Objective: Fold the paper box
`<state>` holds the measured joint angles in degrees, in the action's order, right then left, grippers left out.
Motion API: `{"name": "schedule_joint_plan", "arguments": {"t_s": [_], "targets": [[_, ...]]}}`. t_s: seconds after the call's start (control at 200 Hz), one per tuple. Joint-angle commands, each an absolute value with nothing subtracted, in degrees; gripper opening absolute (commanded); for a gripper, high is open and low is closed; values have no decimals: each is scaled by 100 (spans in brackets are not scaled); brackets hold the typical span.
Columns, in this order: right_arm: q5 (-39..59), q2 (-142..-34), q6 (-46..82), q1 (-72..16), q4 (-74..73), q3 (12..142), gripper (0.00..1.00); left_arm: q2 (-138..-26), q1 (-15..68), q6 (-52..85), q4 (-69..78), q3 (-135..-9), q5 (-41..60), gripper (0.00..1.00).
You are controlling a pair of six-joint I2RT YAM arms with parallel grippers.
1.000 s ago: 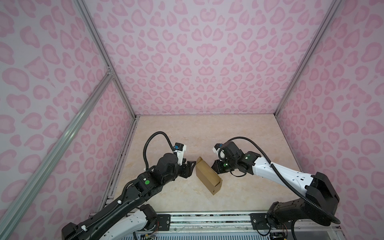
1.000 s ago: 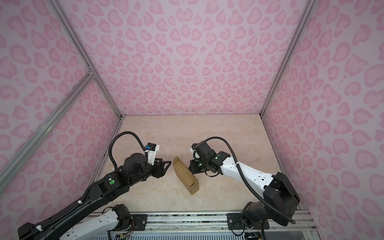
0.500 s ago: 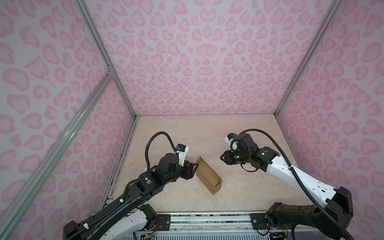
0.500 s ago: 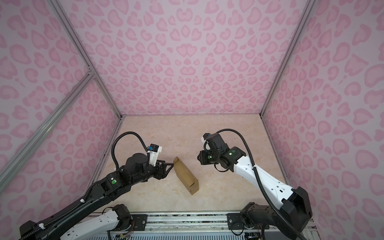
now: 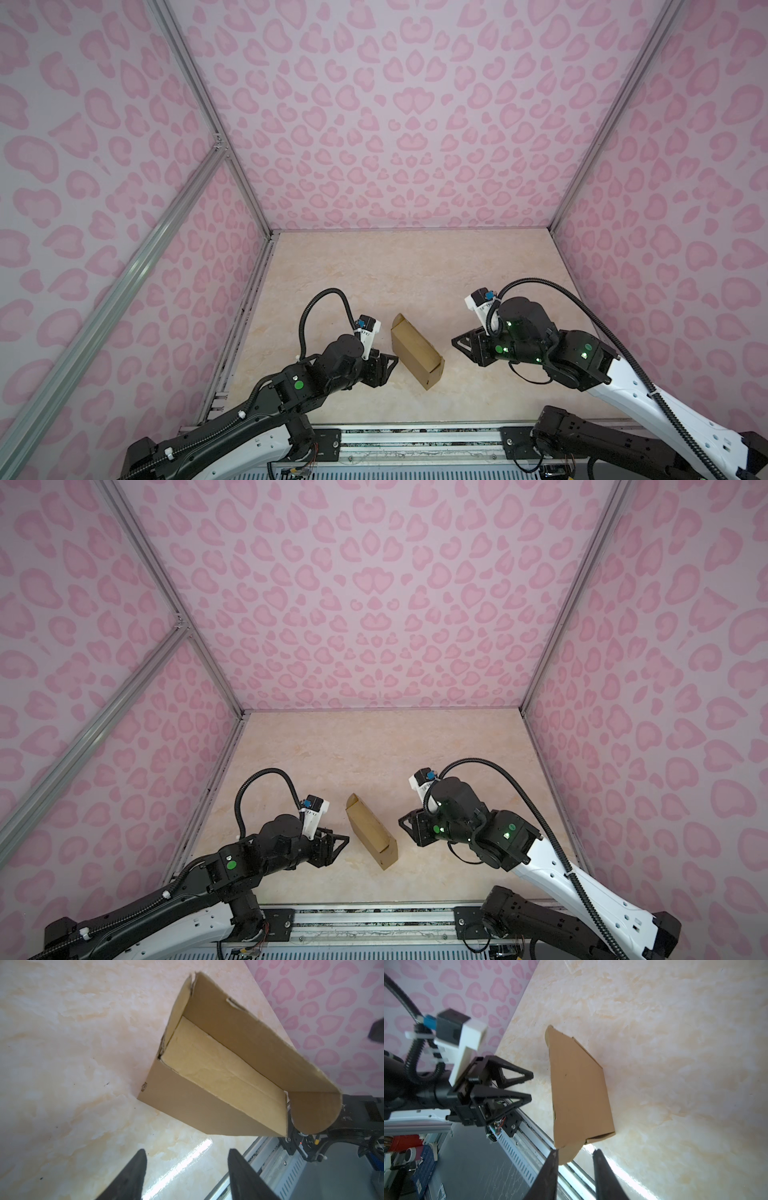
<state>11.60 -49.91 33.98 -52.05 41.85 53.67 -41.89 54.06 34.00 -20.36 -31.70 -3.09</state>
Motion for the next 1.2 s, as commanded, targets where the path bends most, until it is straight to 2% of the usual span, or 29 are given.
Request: {"name": "schedule_joint_plan", "arguments": {"t_s": [0.0, 0.16, 0.25, 0.32, 0.41, 0.53, 0.915, 1.2], "targets": [[133, -4628, 4462, -5748, 4075, 4662, 31, -4052, 5374, 3203, -2155, -3386, -1034, 68], [-984, -3782, 5506, -6657, 3636, 3511, 27, -4282, 4791, 2996, -2401, -3737, -811, 70], [-1486, -3383, 6083, -7403, 2740, 2765, 27, -4406, 4337, 3015, -2434, -3907, -402, 70], [-1746, -3401, 6385, -7890, 2007, 2287, 26, -4429, 4145, 2926, -2518, -4045, -442, 72], [-1993, -3659, 6312, -8226, 1919, 2329, 26, -4485, 3965, 2800, -2641, -4275, -437, 72], [-1673, -3966, 5810, -8340, 1398, 2303, 28, -4659, 3790, 2633, -2754, -4466, -453, 72], [-623, -4862, 5460, -8462, 274, 1827, 28, -4731, 3373, 2496, -2876, -4580, -293, 73], [-253, -5847, 4624, -8455, -37, 2290, 23, -4702, 3348, 2531, -2847, -4482, -321, 72]]}}
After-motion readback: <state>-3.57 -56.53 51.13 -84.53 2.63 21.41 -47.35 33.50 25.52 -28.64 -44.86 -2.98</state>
